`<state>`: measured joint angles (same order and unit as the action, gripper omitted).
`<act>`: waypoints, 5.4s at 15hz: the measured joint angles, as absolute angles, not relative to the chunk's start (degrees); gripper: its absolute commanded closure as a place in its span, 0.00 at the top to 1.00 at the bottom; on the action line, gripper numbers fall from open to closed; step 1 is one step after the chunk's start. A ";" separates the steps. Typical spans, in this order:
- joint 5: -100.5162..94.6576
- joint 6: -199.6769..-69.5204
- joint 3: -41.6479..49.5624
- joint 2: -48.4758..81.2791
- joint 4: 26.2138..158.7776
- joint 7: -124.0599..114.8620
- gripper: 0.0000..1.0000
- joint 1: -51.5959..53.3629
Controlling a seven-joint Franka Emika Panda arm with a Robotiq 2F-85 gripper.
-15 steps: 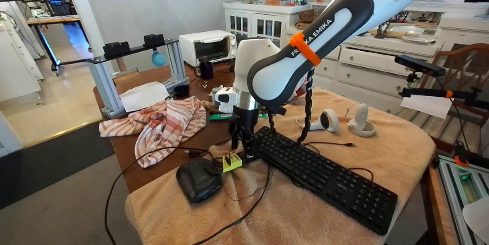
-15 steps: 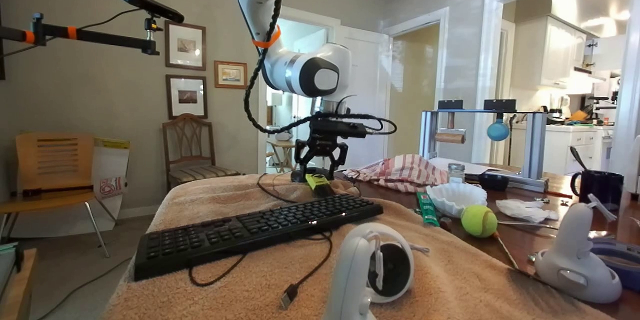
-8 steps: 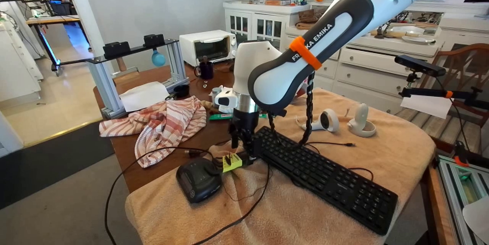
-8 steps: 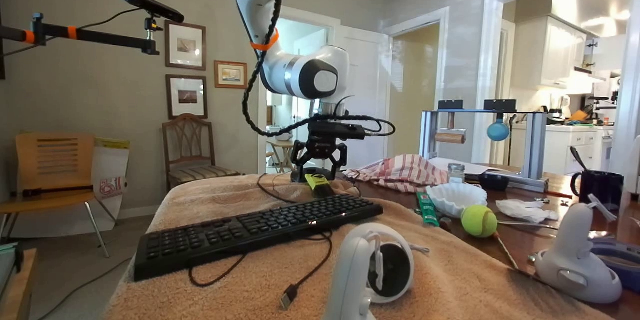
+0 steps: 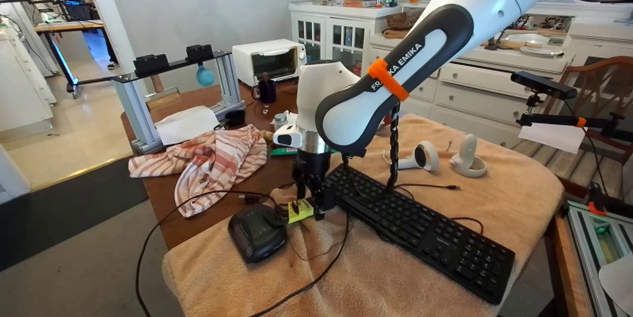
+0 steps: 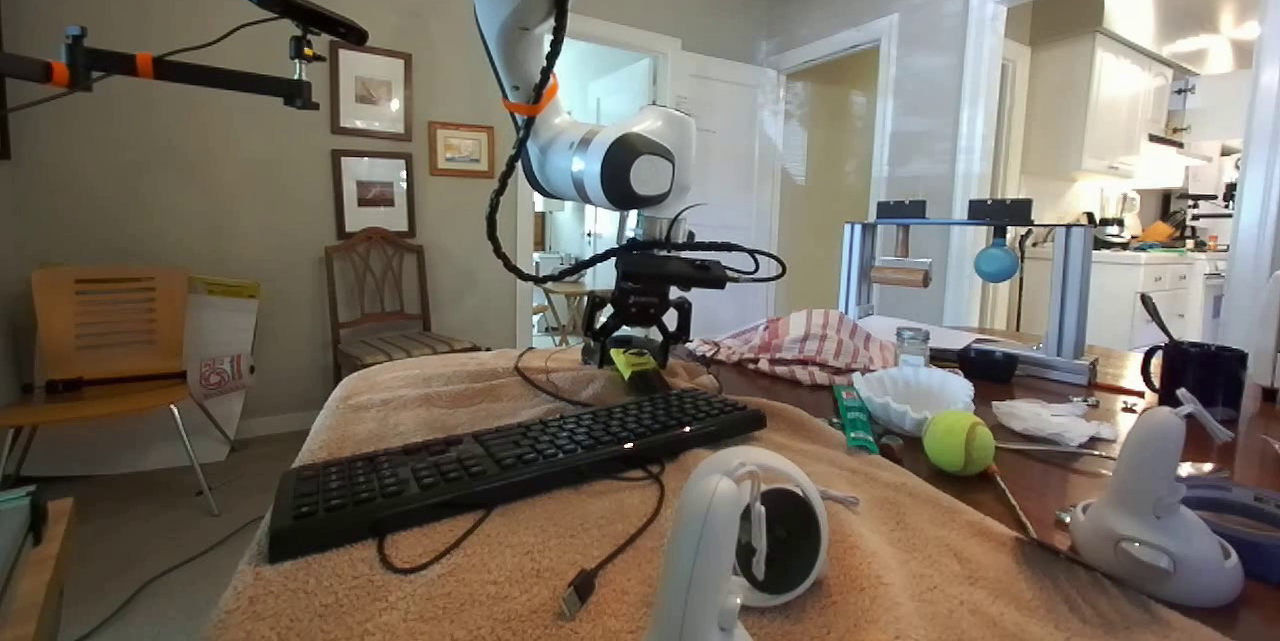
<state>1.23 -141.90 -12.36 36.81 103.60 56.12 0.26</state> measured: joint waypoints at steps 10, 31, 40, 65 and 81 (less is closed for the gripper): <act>0.71 -138.21 -12.33 41.31 97.38 55.67 0.48 0.67; 4.82 -137.80 -18.41 39.26 96.01 63.83 0.08 -3.44; 9.36 -136.66 -18.97 37.80 96.11 67.39 0.08 -5.04; 12.95 -132.87 -18.66 36.01 95.50 67.17 0.00 -5.51; 20.64 -130.37 -18.77 35.55 92.97 68.66 0.03 -6.23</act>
